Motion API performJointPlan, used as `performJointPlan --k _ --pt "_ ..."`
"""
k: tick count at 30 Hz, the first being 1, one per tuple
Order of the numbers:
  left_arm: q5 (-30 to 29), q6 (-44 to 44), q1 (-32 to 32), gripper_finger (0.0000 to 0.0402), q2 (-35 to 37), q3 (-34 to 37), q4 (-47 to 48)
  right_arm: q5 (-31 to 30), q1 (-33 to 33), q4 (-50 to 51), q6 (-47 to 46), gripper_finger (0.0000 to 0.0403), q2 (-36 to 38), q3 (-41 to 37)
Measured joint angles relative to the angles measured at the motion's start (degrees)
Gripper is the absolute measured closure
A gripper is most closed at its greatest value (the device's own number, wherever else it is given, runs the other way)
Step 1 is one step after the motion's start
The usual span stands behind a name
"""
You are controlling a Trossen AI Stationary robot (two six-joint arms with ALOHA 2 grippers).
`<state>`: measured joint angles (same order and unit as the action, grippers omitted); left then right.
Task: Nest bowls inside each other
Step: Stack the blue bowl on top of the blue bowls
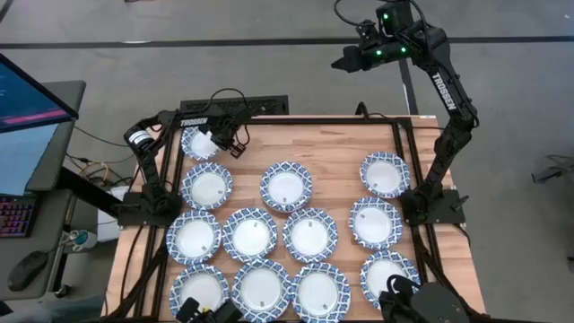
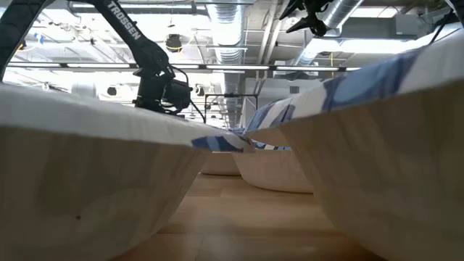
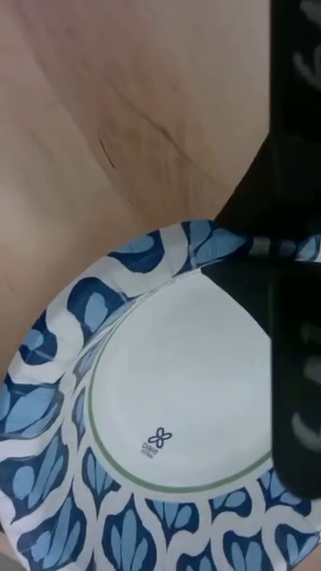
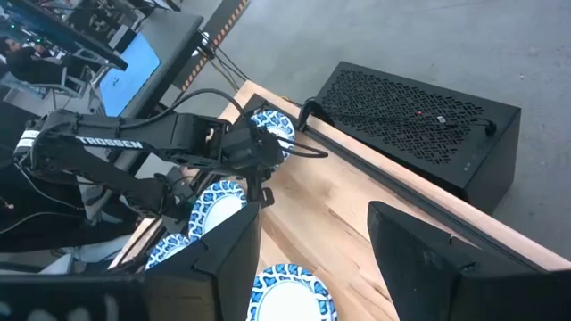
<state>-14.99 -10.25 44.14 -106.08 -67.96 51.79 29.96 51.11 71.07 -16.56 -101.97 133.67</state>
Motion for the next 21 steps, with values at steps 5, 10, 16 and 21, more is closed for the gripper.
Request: performJointPlan --k 5,10,16,21 --pt "0.5 0.1 -1.0 0.0399 0.1 -0.7 3.5 0.0 0.0 0.0 0.0 0.0173 0.0 0.0" --pt "-1.6 1.1 -5.6 0.0401 2.1 -4.4 11.1 0.0 0.7 0.0 0.0 0.0173 0.0 0.0" --pt "-7.6 4.4 -14.1 0.0401 6.7 -14.0 14.2 0.0 2.5 0.2 0.0 0.0173 -0.6 0.0" --pt "-4.6 18.0 -23.9 0.0401 9.2 -19.7 14.2 0.0 3.9 0.1 -1.0 0.0173 -0.5 0.0"
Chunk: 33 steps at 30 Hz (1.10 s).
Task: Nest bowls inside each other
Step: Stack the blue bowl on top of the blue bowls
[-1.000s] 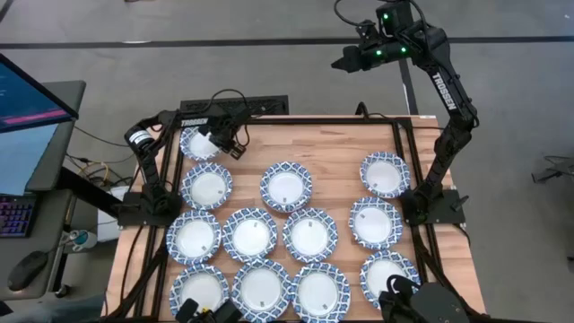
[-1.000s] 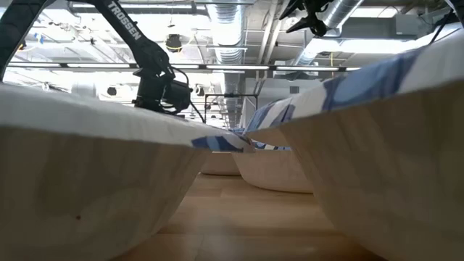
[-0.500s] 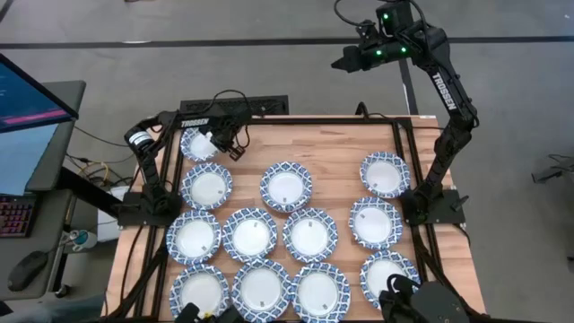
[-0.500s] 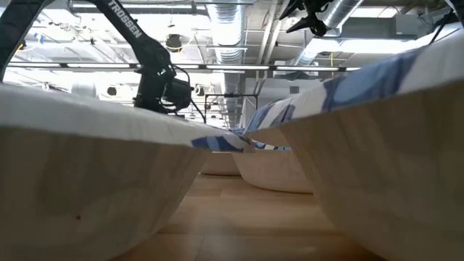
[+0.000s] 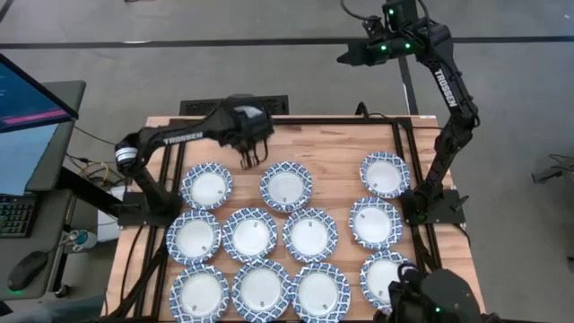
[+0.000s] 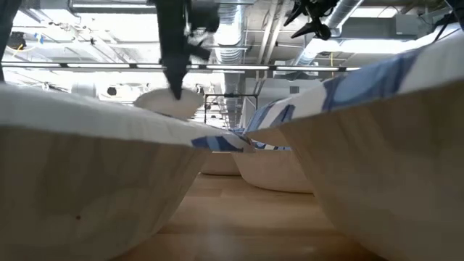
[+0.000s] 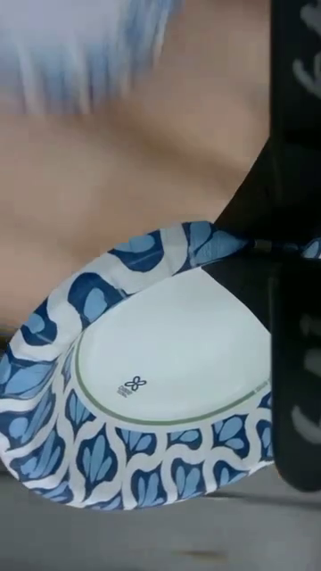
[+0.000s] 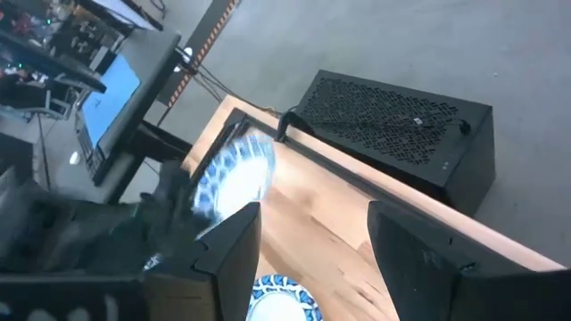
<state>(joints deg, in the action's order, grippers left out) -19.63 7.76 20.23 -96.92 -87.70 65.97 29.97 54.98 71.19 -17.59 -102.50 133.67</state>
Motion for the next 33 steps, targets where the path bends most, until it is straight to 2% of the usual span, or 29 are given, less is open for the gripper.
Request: performJointPlan --k 3,8,12,16,20,23,33 --pt "5.0 11.8 -6.9 0.0401 1.0 0.0 0.3 0.2 0.8 0.5 -0.9 0.0173 0.0 0.0" --pt "-0.5 23.0 -16.7 0.0401 1.0 0.4 -2.5 0.1 0.6 2.1 -1.5 0.0173 0.0 0.0" --pt "-0.7 30.0 -21.2 0.0401 1.0 2.4 -8.2 0.2 -1.5 3.8 -1.5 0.0173 0.0 0.0" --pt "0.2 31.3 -24.1 0.0401 0.4 4.4 -11.0 0.2 -4.2 3.8 -3.6 0.0173 0.0 0.0" --pt "3.6 29.3 -25.5 0.0401 0.4 7.4 -15.1 0.2 -6.4 3.7 -5.2 0.0173 0.0 0.0" --pt "3.3 29.7 -26.6 0.0401 0.4 9.7 -18.4 0.1 -8.0 3.3 -6.0 0.0173 0.0 0.0" --pt "4.3 31.4 -24.6 0.0401 0.1 17.5 -30.4 -0.2 -10.4 3.2 -7.5 0.0173 0.0 0.0"
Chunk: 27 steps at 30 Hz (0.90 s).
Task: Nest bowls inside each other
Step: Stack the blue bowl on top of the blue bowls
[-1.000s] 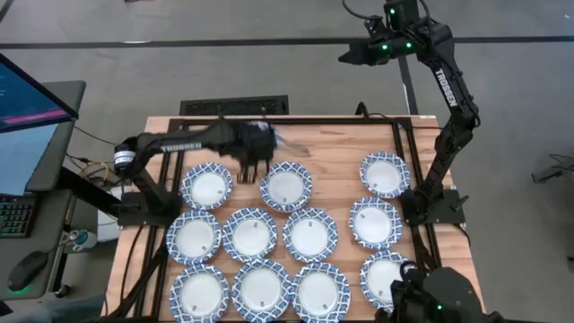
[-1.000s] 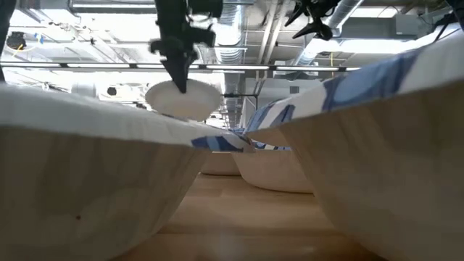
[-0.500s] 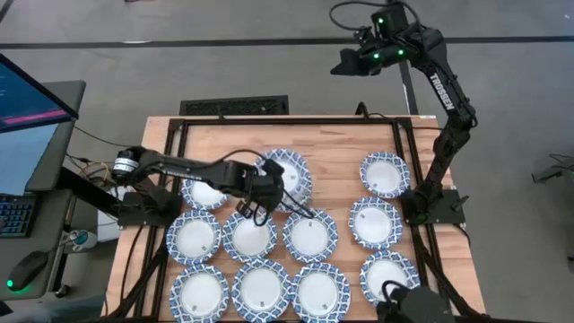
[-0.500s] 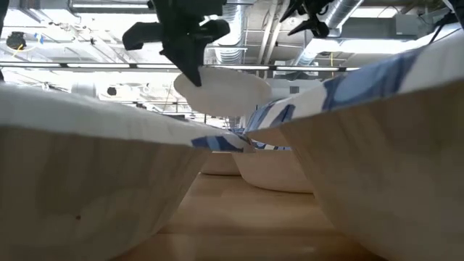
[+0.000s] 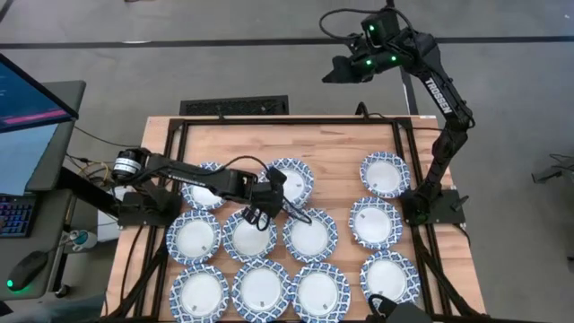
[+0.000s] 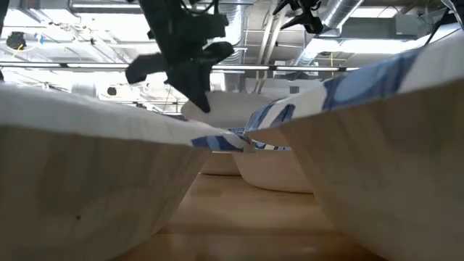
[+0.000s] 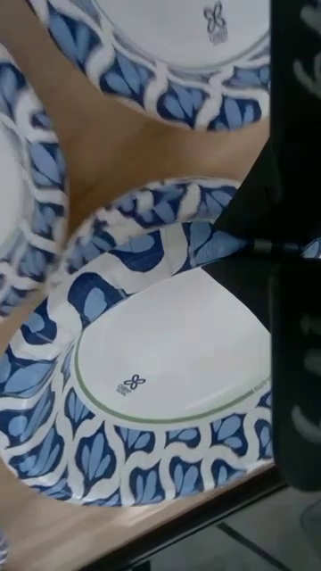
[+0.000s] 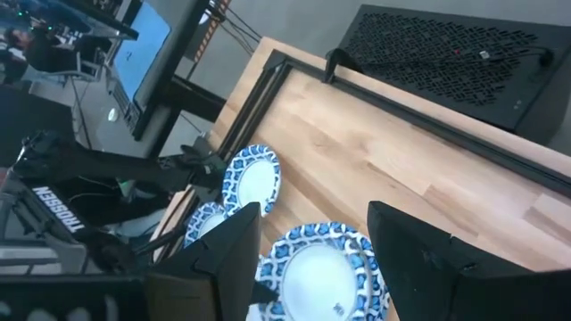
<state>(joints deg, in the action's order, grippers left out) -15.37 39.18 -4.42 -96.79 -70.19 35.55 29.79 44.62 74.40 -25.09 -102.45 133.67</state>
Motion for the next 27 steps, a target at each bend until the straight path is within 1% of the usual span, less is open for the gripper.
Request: performJointPlan --k 4,10,16,19,21,23,27 --pt "0.2 -0.8 1.9 0.0401 0.0 2.3 -0.1 -0.1 0.0 -0.1 0.0 0.0173 0.0 0.0" --pt "4.7 -0.9 2.3 0.0401 0.0 2.4 -1.1 -0.1 0.0 -0.5 0.0 0.0173 0.0 0.0" --pt "5.6 -2.5 2.4 0.0401 0.0 2.4 -1.6 -0.1 0.0 -0.7 0.0 0.0173 0.0 0.0" --pt "9.8 -4.1 3.0 0.0401 0.0 2.4 -2.1 -0.3 0.1 -1.1 0.0 0.0173 0.0 0.0" --pt "11.5 -6.1 3.4 0.0398 -1.1 2.3 -2.5 -0.4 0.1 -1.2 0.0 0.0173 0.0 0.0" --pt "11.2 -8.6 3.6 0.0393 -1.9 2.4 -1.3 -0.4 0.1 -1.2 0.0 0.0173 0.0 0.0" --pt "6.6 -10.2 3.6 0.0375 -2.8 2.4 -1.6 -0.5 0.0 -1.2 -0.4 0.0173 0.0 0.0"
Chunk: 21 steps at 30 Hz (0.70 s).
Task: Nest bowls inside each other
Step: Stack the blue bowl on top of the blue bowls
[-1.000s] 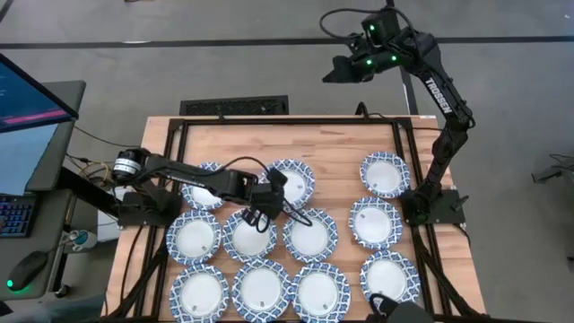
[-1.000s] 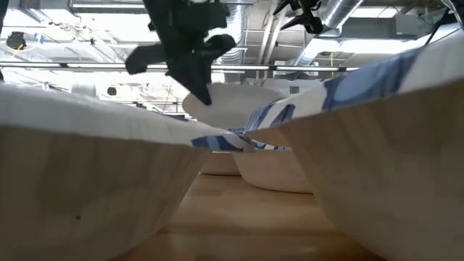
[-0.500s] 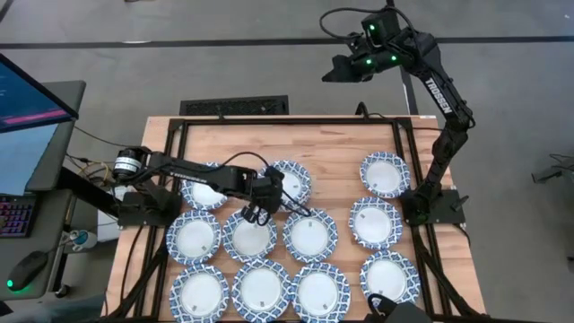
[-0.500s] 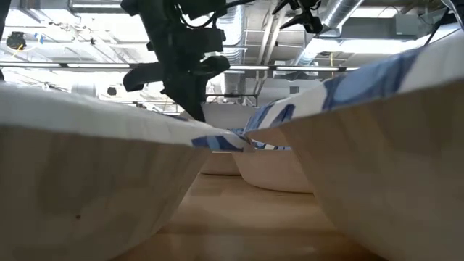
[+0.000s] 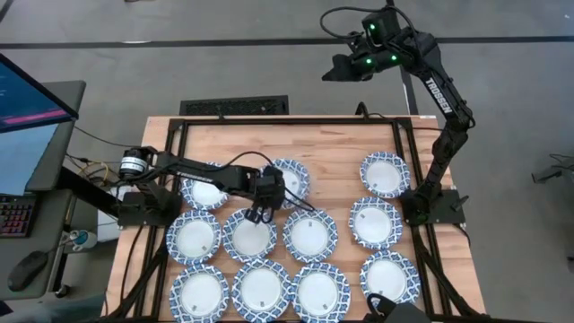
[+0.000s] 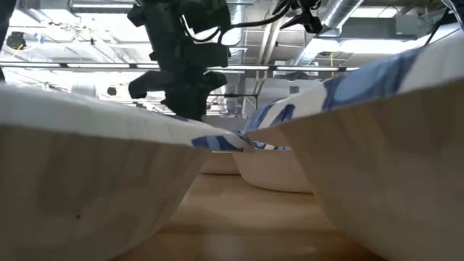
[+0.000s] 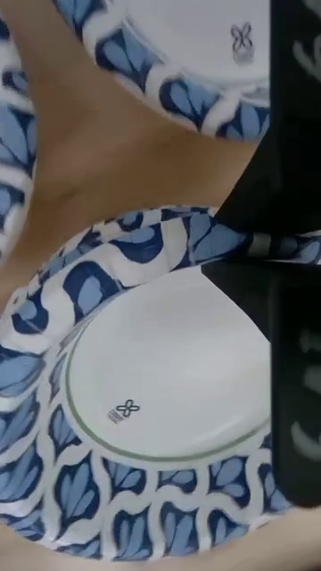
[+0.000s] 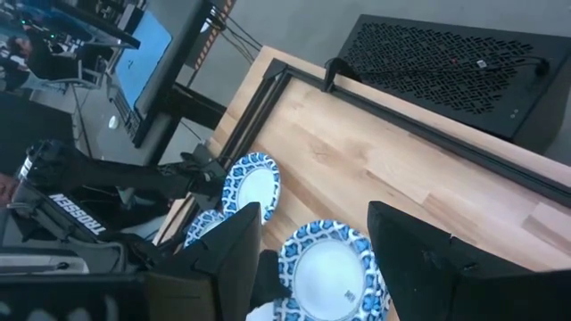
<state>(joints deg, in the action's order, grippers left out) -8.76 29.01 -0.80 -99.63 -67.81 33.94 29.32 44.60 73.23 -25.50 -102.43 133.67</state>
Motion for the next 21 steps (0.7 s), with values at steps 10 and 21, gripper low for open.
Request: performJointPlan --k 10,21 --pt "-5.3 -3.2 1.1 0.0302 0.1 0.0 5.3 0.0 0.0 0.0 -0.1 0.0173 0.0 0.0" --pt "-7.6 -6.3 -0.4 0.0249 0.6 -2.8 9.1 0.0 0.2 0.0 0.0 0.0173 0.0 0.0"
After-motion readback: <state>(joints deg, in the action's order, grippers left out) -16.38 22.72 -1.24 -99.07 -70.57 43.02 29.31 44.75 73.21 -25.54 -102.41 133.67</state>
